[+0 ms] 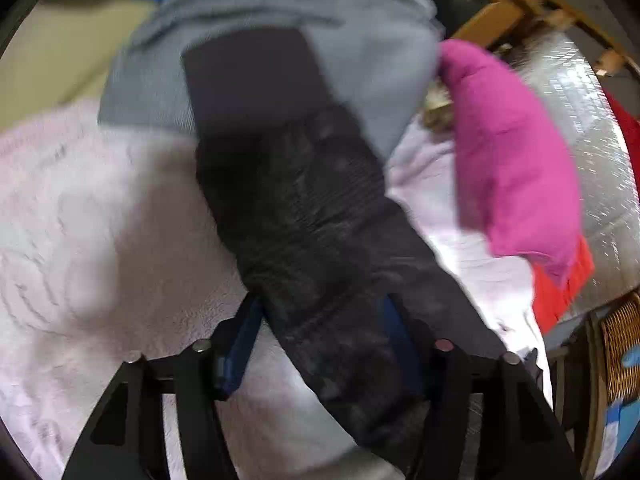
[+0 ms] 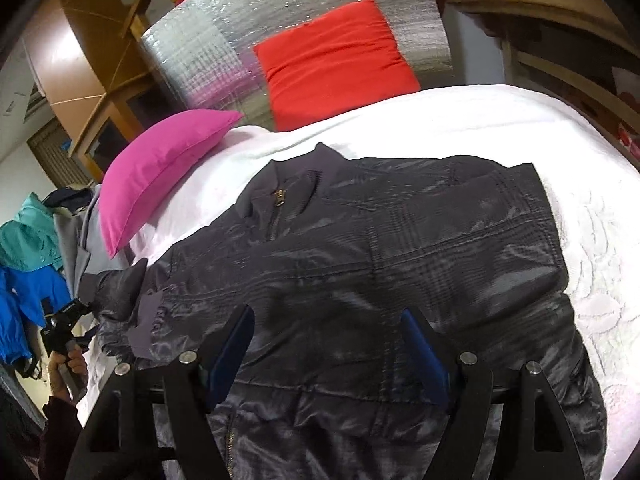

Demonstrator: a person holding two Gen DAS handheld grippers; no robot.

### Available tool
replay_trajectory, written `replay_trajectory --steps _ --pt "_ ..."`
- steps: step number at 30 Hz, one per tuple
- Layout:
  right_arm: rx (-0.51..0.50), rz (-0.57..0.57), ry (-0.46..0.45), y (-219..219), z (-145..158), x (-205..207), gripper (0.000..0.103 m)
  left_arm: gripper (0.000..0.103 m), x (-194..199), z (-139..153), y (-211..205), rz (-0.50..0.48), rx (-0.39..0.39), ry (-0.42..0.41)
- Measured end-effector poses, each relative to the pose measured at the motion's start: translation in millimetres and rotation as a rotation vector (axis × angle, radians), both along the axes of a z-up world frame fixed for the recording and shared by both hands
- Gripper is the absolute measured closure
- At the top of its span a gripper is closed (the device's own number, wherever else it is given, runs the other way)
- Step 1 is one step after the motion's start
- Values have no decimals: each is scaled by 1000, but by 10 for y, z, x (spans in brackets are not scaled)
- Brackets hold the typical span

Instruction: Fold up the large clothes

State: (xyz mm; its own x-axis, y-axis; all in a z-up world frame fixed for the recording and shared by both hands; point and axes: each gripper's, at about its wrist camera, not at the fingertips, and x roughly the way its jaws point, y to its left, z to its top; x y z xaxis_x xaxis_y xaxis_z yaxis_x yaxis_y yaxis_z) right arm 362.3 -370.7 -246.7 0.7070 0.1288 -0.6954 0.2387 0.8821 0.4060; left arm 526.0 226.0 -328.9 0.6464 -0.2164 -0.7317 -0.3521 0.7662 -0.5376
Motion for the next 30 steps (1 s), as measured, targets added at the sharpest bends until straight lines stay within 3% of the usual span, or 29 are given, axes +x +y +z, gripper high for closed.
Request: replay_trajectory --steps 2,4,7,11,15,21,26,30 --pt "-2 -12 1 -42 -13 15 24 51 23 14 31 25 7 -32" --pt "0 -30 -3 -99 -25 30 24 73 75 0 42 31 0 -37" --pt "7 -49 -3 -147 -36 27 24 91 129 -22 25 30 18 -46" --pt "10 -85 -23 -214 4 -30 24 95 99 190 -116 25 59 -103" --pt "44 -148 -60 -393 90 -133 24 95 -98 860 -603 -53 174 -252" --pt "123 -254 -91 -729 141 -316 24 96 -636 1701 -1561 -242 256 -447" --pt "188 -298 -81 -967 104 -405 24 96 -1071 1875 -2505 -447 304 -518" --pt "219 -310 -70 -1108 82 -456 24 95 -1430 1606 -3318 -641 349 -497"
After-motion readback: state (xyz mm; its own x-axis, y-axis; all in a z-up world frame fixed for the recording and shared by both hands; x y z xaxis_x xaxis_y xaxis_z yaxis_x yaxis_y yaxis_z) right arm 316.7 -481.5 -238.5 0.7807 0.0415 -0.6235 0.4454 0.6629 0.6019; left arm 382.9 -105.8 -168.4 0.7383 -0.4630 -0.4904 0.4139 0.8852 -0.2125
